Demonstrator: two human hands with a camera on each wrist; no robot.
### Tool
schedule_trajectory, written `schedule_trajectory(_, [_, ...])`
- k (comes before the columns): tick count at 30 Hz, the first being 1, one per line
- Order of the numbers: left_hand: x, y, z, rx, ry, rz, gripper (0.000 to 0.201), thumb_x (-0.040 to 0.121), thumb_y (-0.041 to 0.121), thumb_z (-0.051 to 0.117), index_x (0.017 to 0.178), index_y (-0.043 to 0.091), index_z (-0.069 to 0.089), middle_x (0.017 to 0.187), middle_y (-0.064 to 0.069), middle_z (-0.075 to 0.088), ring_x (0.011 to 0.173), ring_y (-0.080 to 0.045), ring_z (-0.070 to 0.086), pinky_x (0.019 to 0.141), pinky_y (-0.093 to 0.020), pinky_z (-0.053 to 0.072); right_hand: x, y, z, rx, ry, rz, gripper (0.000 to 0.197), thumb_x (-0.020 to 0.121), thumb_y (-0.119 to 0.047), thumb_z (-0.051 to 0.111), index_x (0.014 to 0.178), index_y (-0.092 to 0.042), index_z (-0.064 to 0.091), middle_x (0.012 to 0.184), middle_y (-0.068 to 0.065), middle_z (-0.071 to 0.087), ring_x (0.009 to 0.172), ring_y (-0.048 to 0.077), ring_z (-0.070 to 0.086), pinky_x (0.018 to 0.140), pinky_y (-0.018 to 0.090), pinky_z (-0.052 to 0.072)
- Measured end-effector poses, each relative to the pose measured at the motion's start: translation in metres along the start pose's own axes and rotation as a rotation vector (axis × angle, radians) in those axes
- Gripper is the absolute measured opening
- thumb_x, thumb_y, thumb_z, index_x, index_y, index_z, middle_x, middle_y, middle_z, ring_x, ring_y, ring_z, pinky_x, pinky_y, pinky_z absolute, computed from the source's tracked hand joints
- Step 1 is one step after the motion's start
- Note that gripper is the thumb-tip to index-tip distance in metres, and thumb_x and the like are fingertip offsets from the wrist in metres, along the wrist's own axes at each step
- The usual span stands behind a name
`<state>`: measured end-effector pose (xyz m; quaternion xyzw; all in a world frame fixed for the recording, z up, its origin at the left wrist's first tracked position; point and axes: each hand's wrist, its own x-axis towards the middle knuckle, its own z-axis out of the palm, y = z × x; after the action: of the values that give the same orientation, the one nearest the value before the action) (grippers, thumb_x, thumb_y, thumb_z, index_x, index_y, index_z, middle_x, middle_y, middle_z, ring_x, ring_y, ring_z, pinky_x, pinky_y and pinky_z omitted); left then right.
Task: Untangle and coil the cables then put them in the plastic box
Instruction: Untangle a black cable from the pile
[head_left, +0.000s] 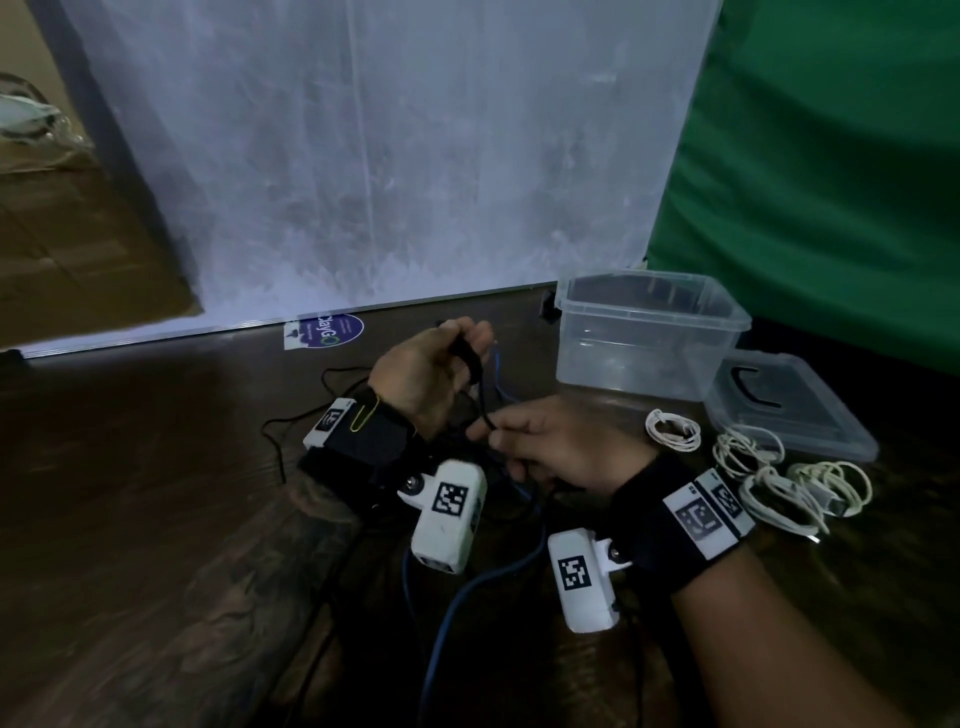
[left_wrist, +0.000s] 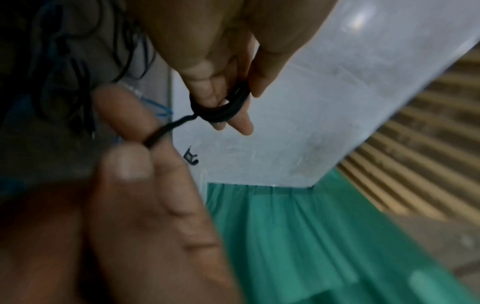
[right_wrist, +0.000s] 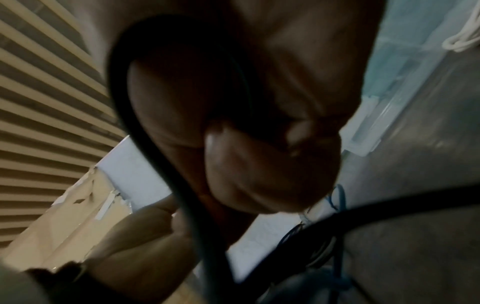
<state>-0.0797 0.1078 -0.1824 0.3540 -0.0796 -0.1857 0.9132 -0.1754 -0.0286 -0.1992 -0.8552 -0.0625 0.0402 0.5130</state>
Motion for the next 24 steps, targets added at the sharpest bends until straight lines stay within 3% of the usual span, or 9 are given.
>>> schedule_trajectory(5, [0.002,-0.010,-0.012,0.600,-0.046,0.224,0.015,0.094,0.003,0.054,0.091,0.000,0.068,0.082,-0.011,0.073,0.074,-0.015,0.071,0.074,-0.025,0.057,-0.008,-0.009,0.006,-0.080,-0.091,-0.075,0.023,0.099,-0.019,0.057,0.113,-0.006,0.069,0.060,0.000,0.057,0.052,0.006,0.050,0.046,0.018,0.039])
schedule_trajectory(7, [-0.003,-0.008,-0.011,0.930,-0.129,0.253,0.019,0.095,0.007,0.055,0.084,0.004,0.070,0.075,-0.002,0.071,0.067,-0.007,0.065,0.068,-0.022,0.054,-0.008,-0.011,0.003,-0.114,0.041,-0.197,0.027,0.097,-0.020,0.061,0.097,0.006,0.069,0.059,0.007,0.055,0.053,0.003,0.048,0.052,0.016,0.038])
schedule_trajectory(9, [-0.008,-0.005,-0.008,1.136,-0.224,0.214,0.030,0.096,0.014,0.054,0.072,0.004,0.068,0.063,-0.001,0.063,0.056,-0.007,0.053,0.057,-0.023,0.045,-0.006,-0.012,-0.004,-0.157,0.223,-0.297,0.025,0.094,-0.020,0.065,0.081,0.001,0.070,0.059,0.002,0.059,0.056,0.004,0.050,0.058,0.019,0.039])
schedule_trajectory(13, [-0.018,-0.003,0.000,0.903,-0.401,-0.128,0.039,0.095,0.026,0.049,0.077,-0.003,0.068,0.073,-0.024,0.063,0.061,-0.026,0.058,0.060,-0.028,0.048,-0.004,-0.004,-0.023,-0.026,0.532,-0.371,0.021,0.092,-0.012,0.067,0.073,-0.005,0.071,0.065,0.005,0.069,0.060,0.003,0.060,0.065,0.018,0.046])
schedule_trajectory(16, [-0.022,-0.006,0.004,0.751,-0.432,-0.174,0.033,0.097,0.017,0.045,0.080,-0.004,0.063,0.066,-0.018,0.055,0.054,-0.021,0.051,0.055,-0.026,0.047,-0.001,0.006,-0.034,0.073,0.643,-0.335,0.009,0.087,-0.015,0.073,0.078,-0.012,0.075,0.074,0.011,0.070,0.068,0.005,0.058,0.068,0.018,0.046])
schedule_trajectory(18, [-0.022,-0.006,0.005,0.581,-0.419,-0.206,0.032,0.097,0.017,0.044,0.077,0.002,0.063,0.065,-0.012,0.050,0.055,-0.017,0.045,0.056,-0.028,0.049,0.002,0.013,-0.036,0.097,0.625,-0.294,0.011,0.088,-0.020,0.072,0.078,-0.019,0.075,0.073,0.006,0.069,0.068,0.009,0.057,0.067,0.022,0.047])
schedule_trajectory(20, [-0.021,-0.004,0.005,0.384,-0.400,-0.275,0.031,0.097,0.023,0.044,0.076,0.009,0.062,0.065,-0.003,0.049,0.057,-0.013,0.042,0.058,-0.026,0.050,0.001,0.015,-0.034,0.139,0.529,-0.203,0.019,0.095,-0.024,0.064,0.078,-0.019,0.071,0.062,-0.007,0.062,0.055,0.007,0.051,0.053,0.023,0.045])
schedule_trajectory(22, [-0.019,0.000,0.007,0.169,-0.366,-0.330,0.029,0.097,0.026,0.043,0.078,0.011,0.060,0.064,0.002,0.049,0.054,-0.008,0.044,0.062,-0.024,0.051,0.002,0.012,-0.026,0.191,0.417,-0.110,0.027,0.101,-0.024,0.053,0.085,-0.008,0.067,0.058,-0.006,0.062,0.042,0.007,0.044,0.042,0.024,0.042])
schedule_trajectory(24, [-0.017,0.002,0.008,0.019,-0.310,-0.321,0.029,0.099,0.025,0.041,0.081,0.010,0.058,0.066,0.002,0.052,0.050,-0.007,0.052,0.063,-0.024,0.055,0.004,0.009,-0.017,0.217,0.350,-0.062,0.032,0.104,-0.023,0.047,0.098,0.004,0.063,0.071,0.002,0.071,0.038,0.009,0.041,0.039,0.023,0.040])
